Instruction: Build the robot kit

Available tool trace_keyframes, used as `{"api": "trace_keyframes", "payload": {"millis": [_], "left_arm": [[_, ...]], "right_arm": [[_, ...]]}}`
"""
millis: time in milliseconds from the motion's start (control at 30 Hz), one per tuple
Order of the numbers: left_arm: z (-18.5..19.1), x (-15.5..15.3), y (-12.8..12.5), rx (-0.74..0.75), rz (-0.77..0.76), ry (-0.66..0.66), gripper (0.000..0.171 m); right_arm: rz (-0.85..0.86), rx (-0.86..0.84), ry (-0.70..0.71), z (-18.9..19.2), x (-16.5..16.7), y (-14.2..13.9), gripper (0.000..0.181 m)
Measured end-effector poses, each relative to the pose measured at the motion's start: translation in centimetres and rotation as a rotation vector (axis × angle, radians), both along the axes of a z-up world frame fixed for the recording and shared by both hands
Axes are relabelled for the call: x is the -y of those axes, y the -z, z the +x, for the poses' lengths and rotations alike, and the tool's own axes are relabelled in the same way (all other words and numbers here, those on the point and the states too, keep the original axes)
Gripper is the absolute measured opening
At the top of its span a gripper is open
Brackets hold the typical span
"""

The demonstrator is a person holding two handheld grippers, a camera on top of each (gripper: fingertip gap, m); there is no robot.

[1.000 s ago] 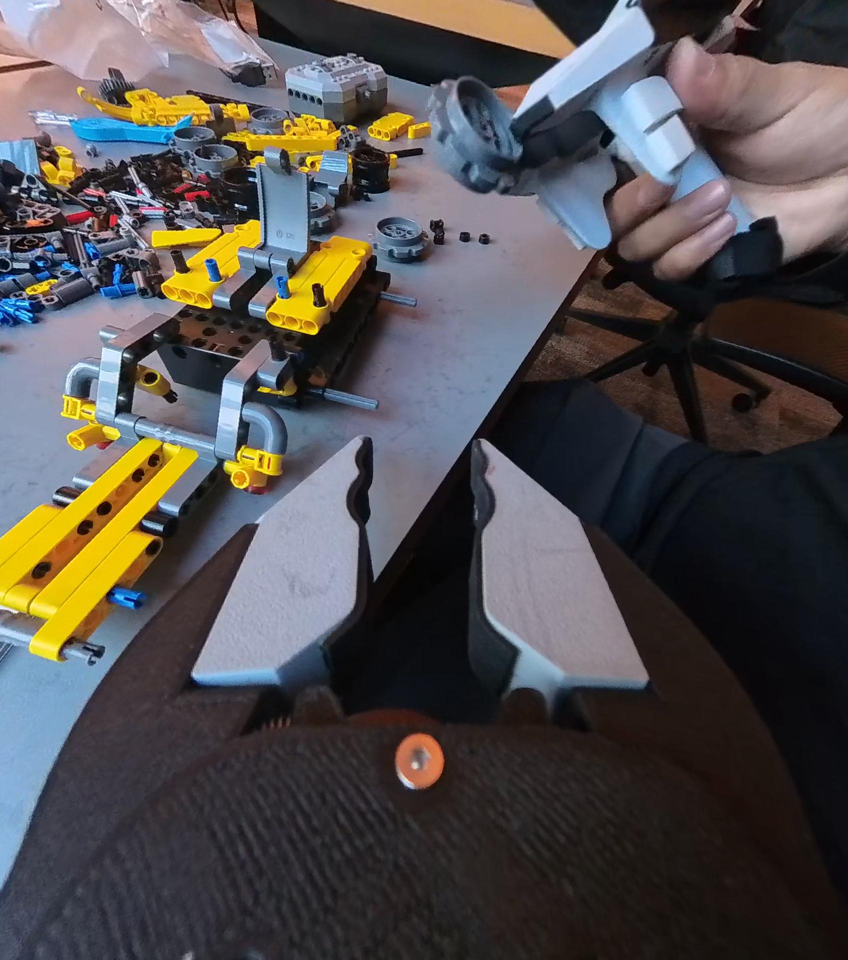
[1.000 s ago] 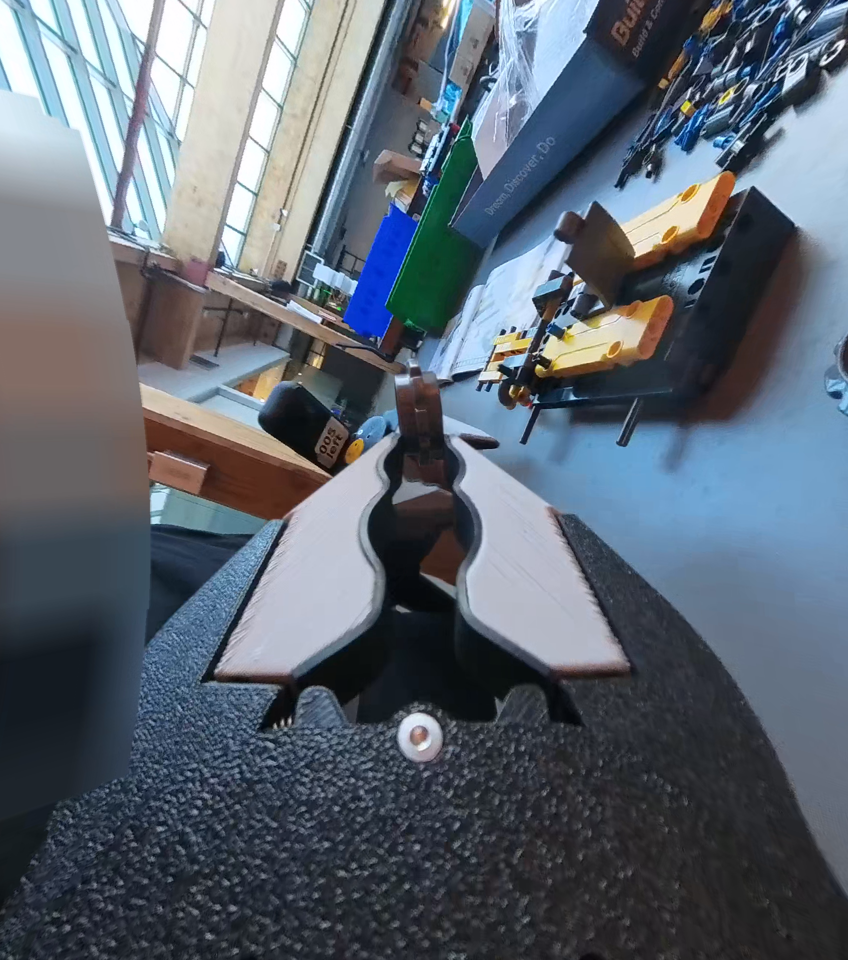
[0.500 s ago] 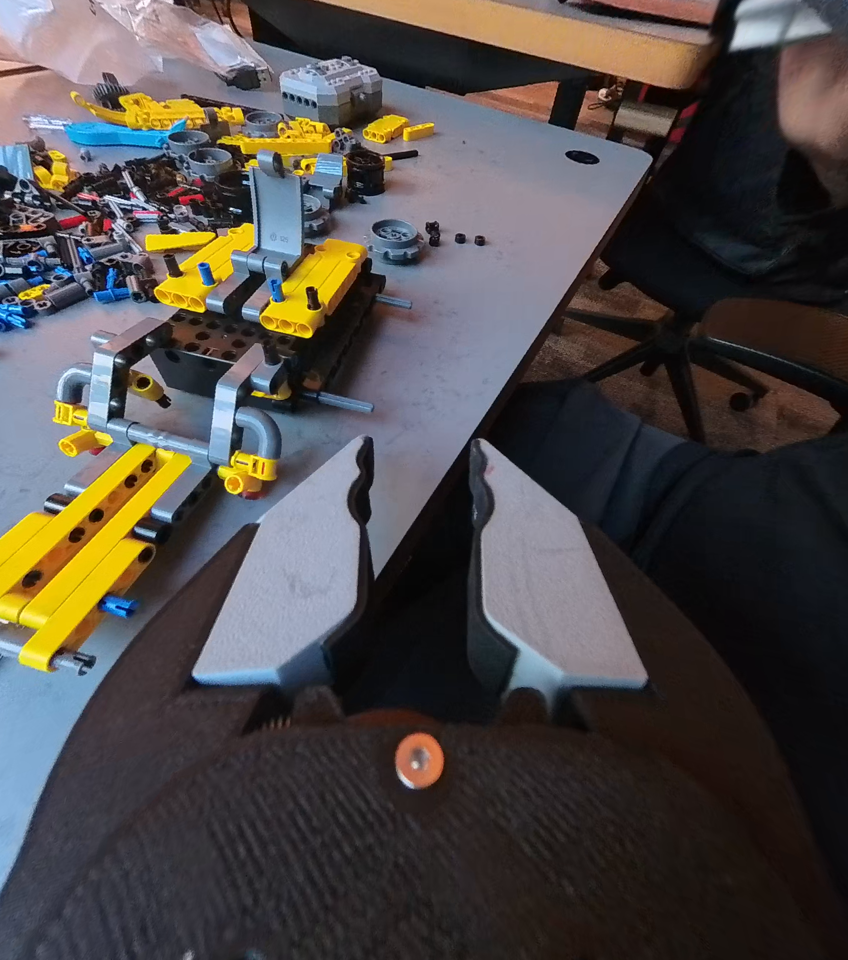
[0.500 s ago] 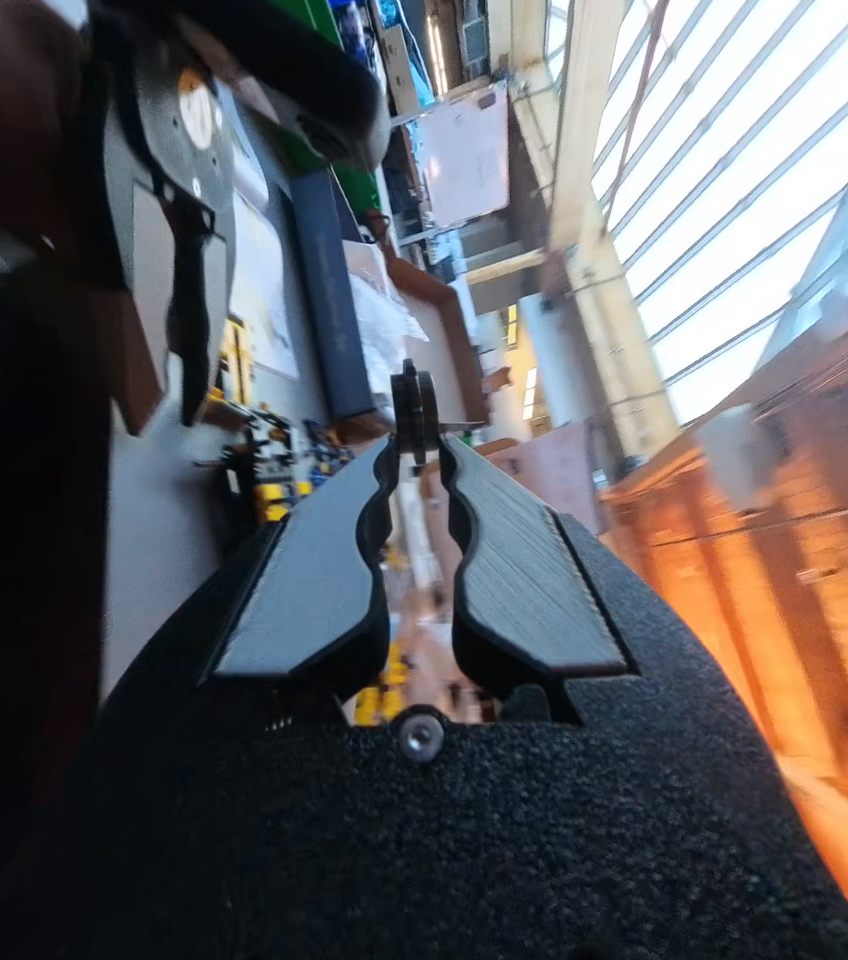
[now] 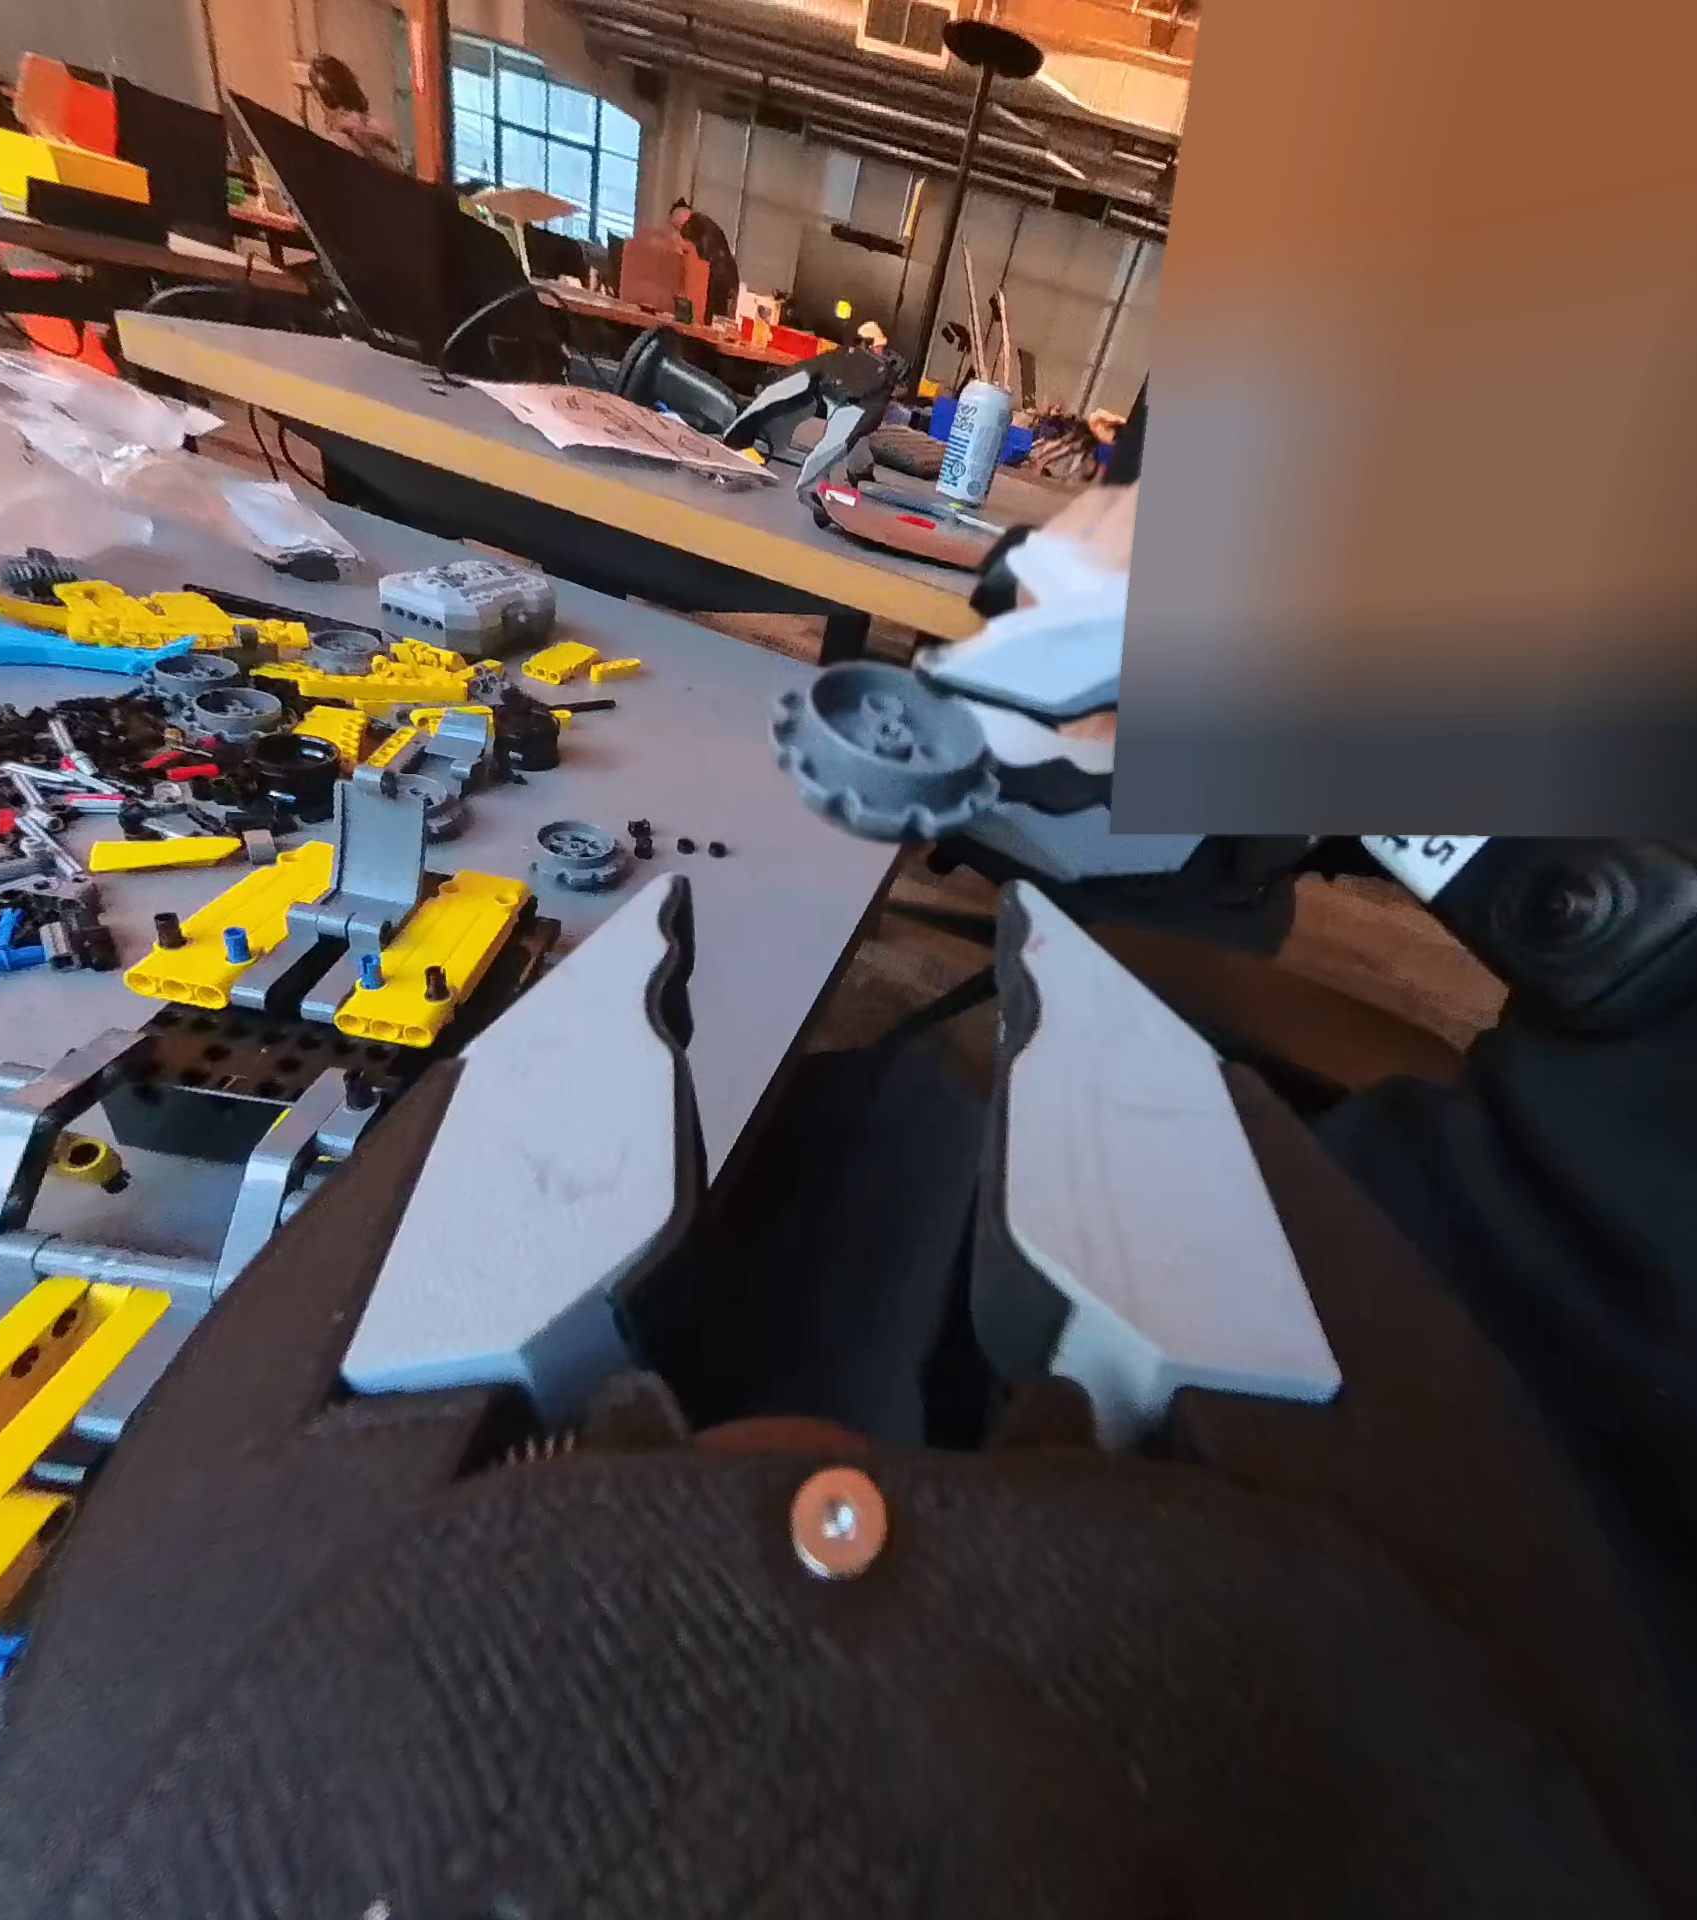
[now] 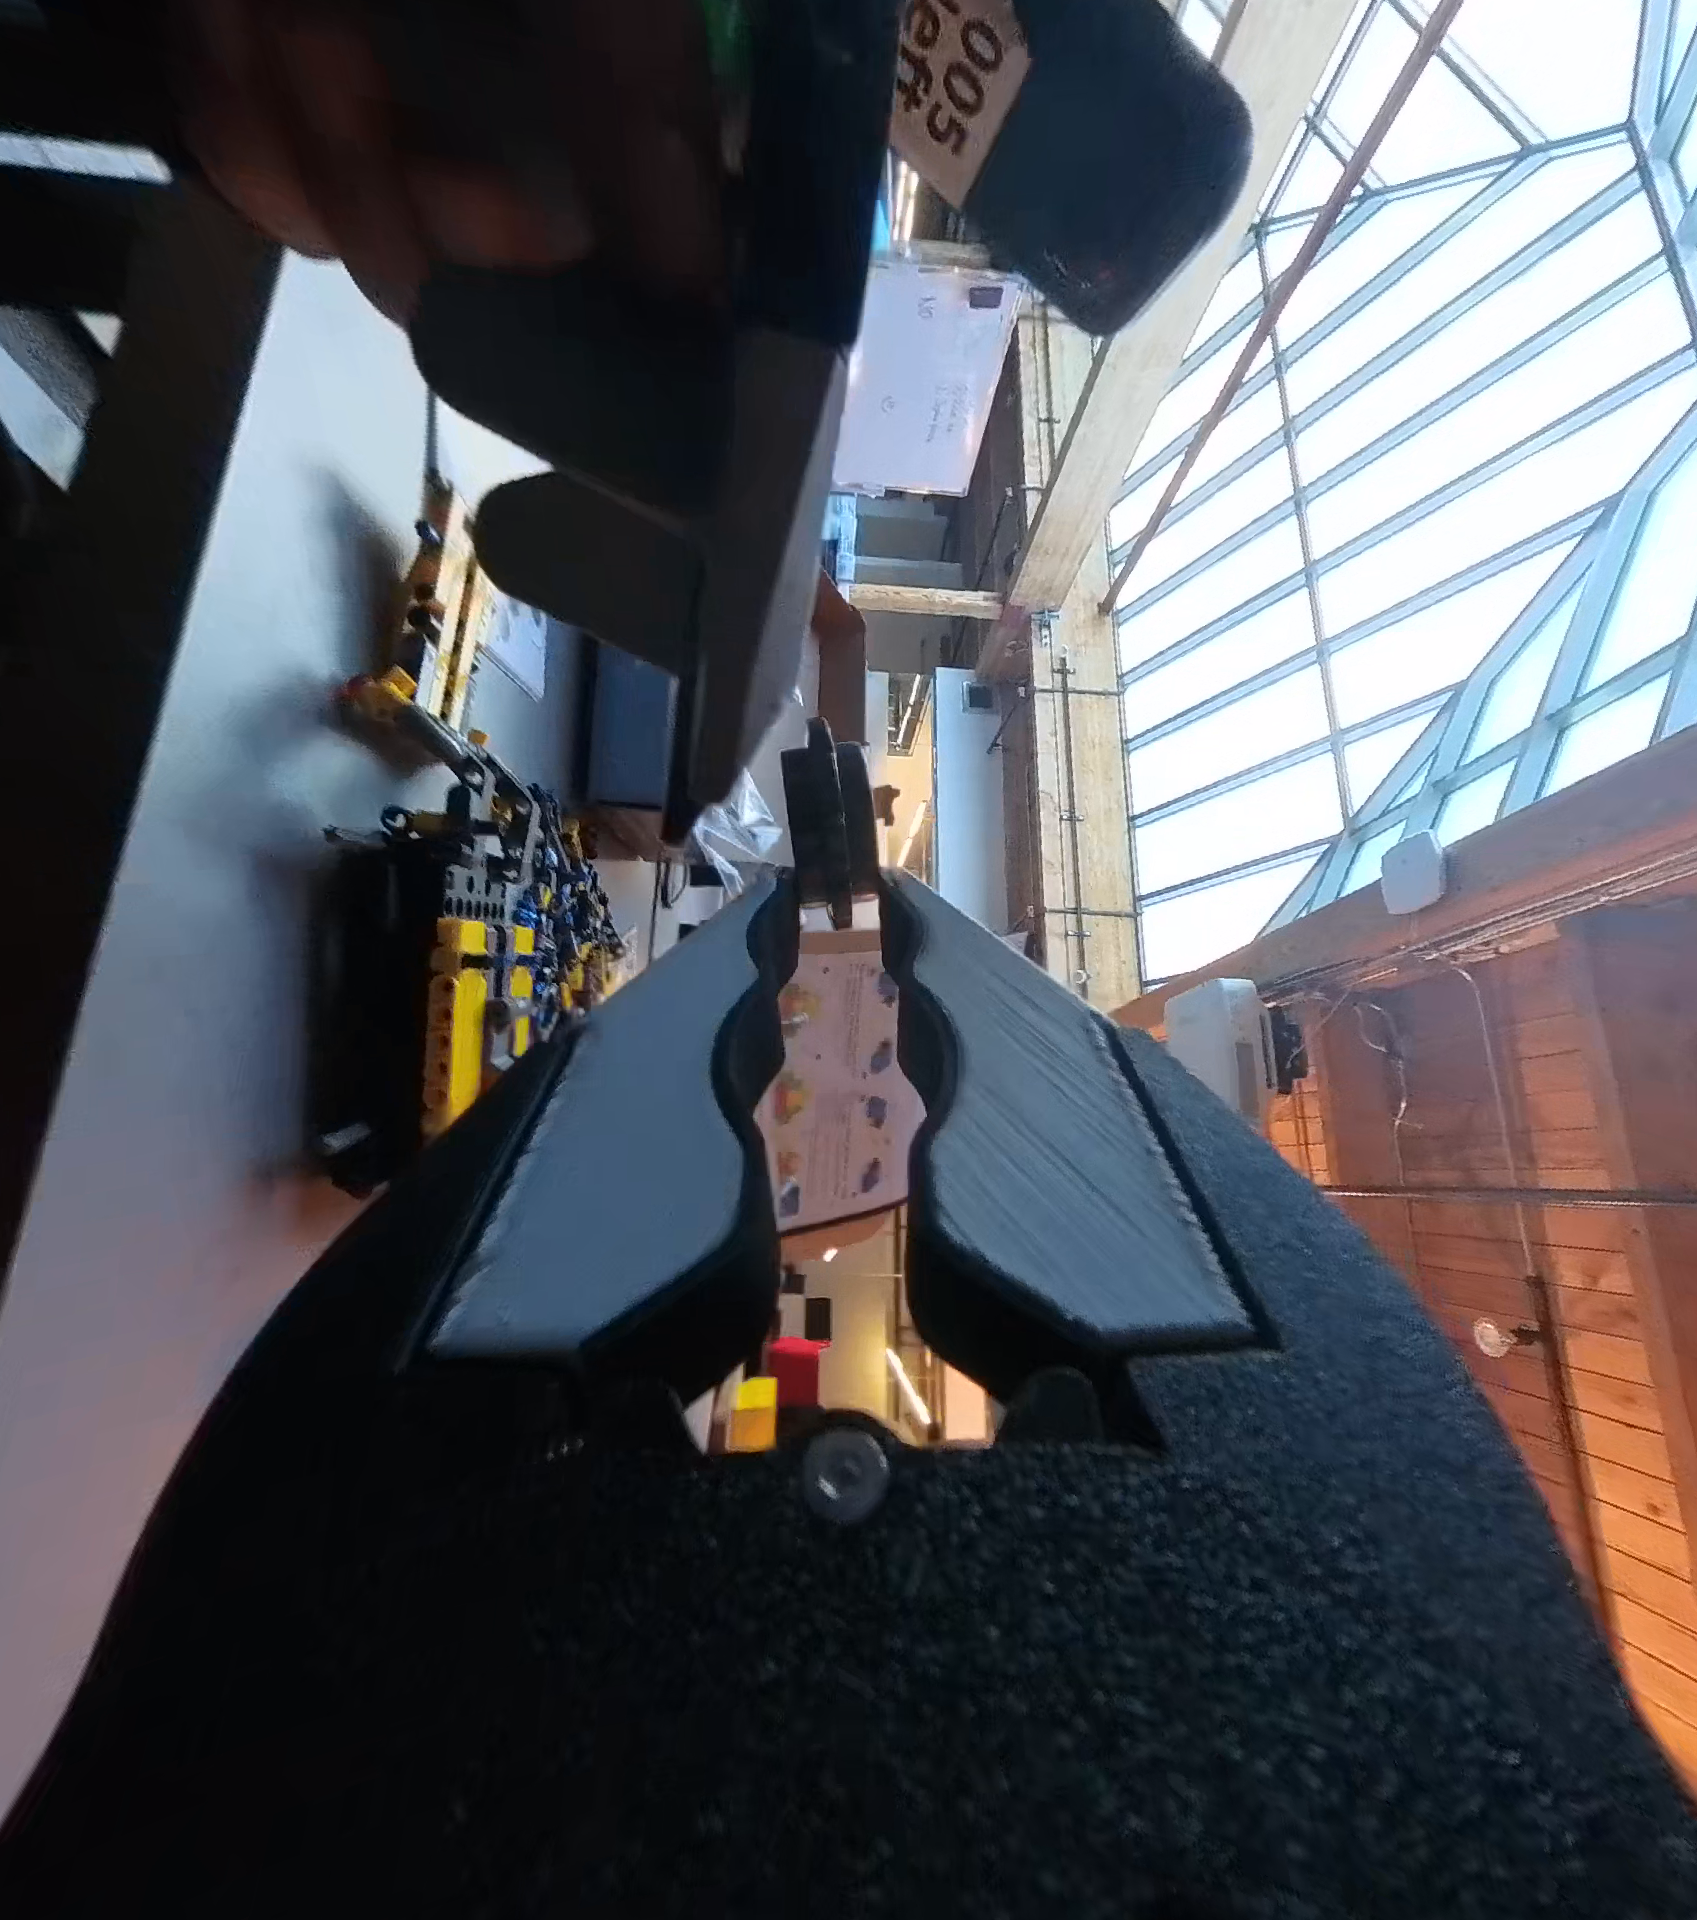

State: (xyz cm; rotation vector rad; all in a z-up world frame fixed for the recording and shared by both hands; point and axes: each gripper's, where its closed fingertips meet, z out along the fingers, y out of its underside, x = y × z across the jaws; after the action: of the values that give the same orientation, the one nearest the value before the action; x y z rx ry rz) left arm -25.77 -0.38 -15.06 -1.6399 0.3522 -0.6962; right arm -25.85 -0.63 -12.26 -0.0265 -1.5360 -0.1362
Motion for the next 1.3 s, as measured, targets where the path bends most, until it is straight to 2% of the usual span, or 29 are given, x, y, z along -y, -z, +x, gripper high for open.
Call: {"api": "trace_keyframes", "payload": {"millis": [167,233,433,567,767,833,1200,1267,1300], "left_arm": [[0.7,0.9,-0.4,0.121,0.005,0.074,0.050],[0.3,0.8,0.1,0.097,0.002,0.053,0.039],[0.0,1.0,1.7,0.041,-0.043,0.077,0.039],[0.3,1.1,1.8,0.144,-0.089,0.137,0.038],[0.8,1.6,1.0,0.412,-0.159,0.294,0.038],[0.8,1.7,0.9,0.449,-0.165,0.323,0.038],[0.7,1.3,1.3,0.445,-0.175,0.293,0.038],[0.7,1.1,1.8,0.403,-0.177,0.266,0.039],[0.7,0.9,2.2,0.367,-0.181,0.248,0.039]], "right_arm": [[-0.032,0.045,-0.014,-0.4,1.0,2.0,0.014],[-0.054,0.054,-0.018,-0.4,1.1,2.3,0.014],[-0.141,0.123,-0.026,-0.8,1.2,4.0,0.015],[-0.196,0.128,-0.052,-0.6,1.3,4.1,0.014],[-0.280,0.121,-0.101,-0.4,1.8,3.4,0.015],[-0.288,0.123,-0.107,-0.4,1.9,3.4,0.015],[-0.329,0.122,-0.081,-0.5,1.2,3.7,0.014],[-0.397,0.139,-0.073,-0.6,0.8,4.1,0.014],[-0.485,0.163,-0.071,-0.6,0.5,4.4,0.013]]}}
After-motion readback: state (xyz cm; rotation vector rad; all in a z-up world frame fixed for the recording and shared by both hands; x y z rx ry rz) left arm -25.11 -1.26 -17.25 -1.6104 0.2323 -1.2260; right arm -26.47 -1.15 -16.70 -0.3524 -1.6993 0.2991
